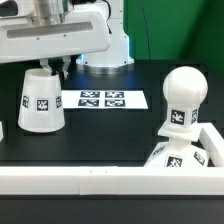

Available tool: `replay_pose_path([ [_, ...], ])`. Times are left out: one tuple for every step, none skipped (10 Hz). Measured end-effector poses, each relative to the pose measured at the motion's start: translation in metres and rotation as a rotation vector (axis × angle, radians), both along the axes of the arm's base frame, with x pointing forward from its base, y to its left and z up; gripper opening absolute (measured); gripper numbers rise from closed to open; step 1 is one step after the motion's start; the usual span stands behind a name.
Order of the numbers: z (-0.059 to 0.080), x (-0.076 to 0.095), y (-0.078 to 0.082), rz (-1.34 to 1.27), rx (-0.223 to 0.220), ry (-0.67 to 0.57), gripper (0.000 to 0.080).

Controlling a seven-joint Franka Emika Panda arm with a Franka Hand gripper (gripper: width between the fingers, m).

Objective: Assemble lamp

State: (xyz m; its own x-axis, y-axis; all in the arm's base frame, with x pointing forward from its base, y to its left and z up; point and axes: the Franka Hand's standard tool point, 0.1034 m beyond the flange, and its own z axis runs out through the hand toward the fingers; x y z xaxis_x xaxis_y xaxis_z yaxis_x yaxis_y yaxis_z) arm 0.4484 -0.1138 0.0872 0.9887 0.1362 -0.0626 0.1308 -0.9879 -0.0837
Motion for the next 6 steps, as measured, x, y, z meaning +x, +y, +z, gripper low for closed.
replay_pose_path([
  [0.002,-0.001,0.003,0.003,0.006,0.007,0.0044],
  [0.006,0.0,0.008,0.01,0.014,0.015,0.0044],
  [0.011,0.001,0.013,0.017,0.022,0.02,0.0044],
  [0.019,0.002,0.022,0.015,0.037,0.039,0.0044],
  [0.031,0.009,0.034,0.014,0.053,0.053,0.0044],
  [0.043,0.017,0.049,-0.013,0.068,0.066,0.0044],
])
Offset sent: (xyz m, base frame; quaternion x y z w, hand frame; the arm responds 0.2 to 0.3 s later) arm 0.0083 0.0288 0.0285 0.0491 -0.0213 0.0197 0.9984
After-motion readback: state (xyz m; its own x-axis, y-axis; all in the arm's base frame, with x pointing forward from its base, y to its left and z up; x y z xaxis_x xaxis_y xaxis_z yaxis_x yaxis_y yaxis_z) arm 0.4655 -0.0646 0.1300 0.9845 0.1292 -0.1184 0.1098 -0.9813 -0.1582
